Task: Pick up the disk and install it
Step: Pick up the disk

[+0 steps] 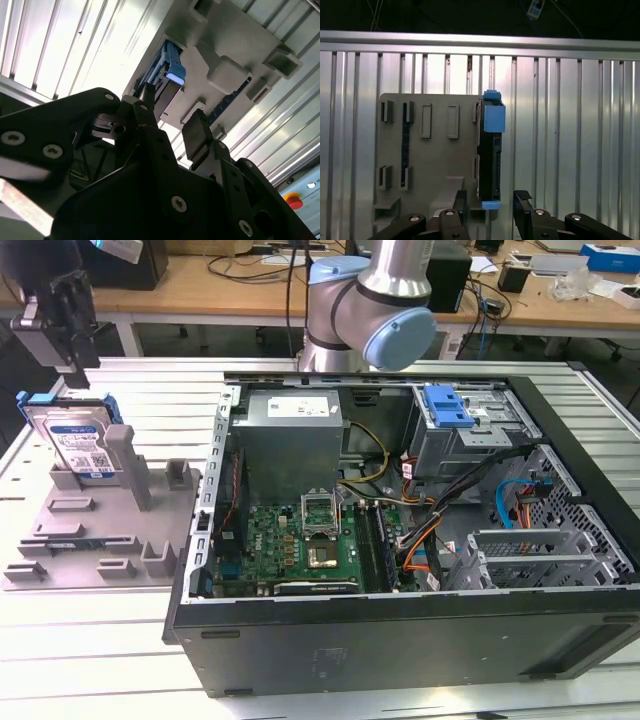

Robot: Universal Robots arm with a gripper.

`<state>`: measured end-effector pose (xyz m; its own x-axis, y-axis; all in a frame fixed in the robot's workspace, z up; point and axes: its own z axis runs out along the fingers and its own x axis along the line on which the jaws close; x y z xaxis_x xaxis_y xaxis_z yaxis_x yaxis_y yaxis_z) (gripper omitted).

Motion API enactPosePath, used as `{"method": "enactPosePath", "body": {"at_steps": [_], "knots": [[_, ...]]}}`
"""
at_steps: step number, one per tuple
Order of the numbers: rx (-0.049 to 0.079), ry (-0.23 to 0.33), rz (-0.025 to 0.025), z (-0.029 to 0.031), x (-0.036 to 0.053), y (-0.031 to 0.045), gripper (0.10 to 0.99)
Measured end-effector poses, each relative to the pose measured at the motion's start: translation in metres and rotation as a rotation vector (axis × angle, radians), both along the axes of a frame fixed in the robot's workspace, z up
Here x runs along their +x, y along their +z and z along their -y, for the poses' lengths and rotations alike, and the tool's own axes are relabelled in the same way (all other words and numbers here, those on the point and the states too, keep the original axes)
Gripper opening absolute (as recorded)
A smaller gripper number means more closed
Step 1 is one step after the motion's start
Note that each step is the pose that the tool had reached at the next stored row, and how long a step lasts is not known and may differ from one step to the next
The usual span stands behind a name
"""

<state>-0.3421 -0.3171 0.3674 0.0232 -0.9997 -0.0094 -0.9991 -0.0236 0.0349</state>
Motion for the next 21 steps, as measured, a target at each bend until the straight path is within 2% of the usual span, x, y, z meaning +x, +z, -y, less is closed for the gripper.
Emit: {"method": "enactPosePath", "body": {"at_steps": [4, 8, 13, 14, 21], "knots": [[0.0, -0.003, 0.0007, -0.0044, -0.01, -0.0002, 0.498], [0.0, -0.006, 0.0007, -0.0102, -0.0302, -0.0014, 0.498], [0.0, -0.007, 0.0008, -0.0126, -0.0487, -0.0044, 0.498], [0.0, -0.008, 0.0008, -0.0127, -0.0568, -0.0063, 0.498], [0.0, -0.009, 0.0007, -0.0123, -0.0583, -0.0074, 0.498]]}}
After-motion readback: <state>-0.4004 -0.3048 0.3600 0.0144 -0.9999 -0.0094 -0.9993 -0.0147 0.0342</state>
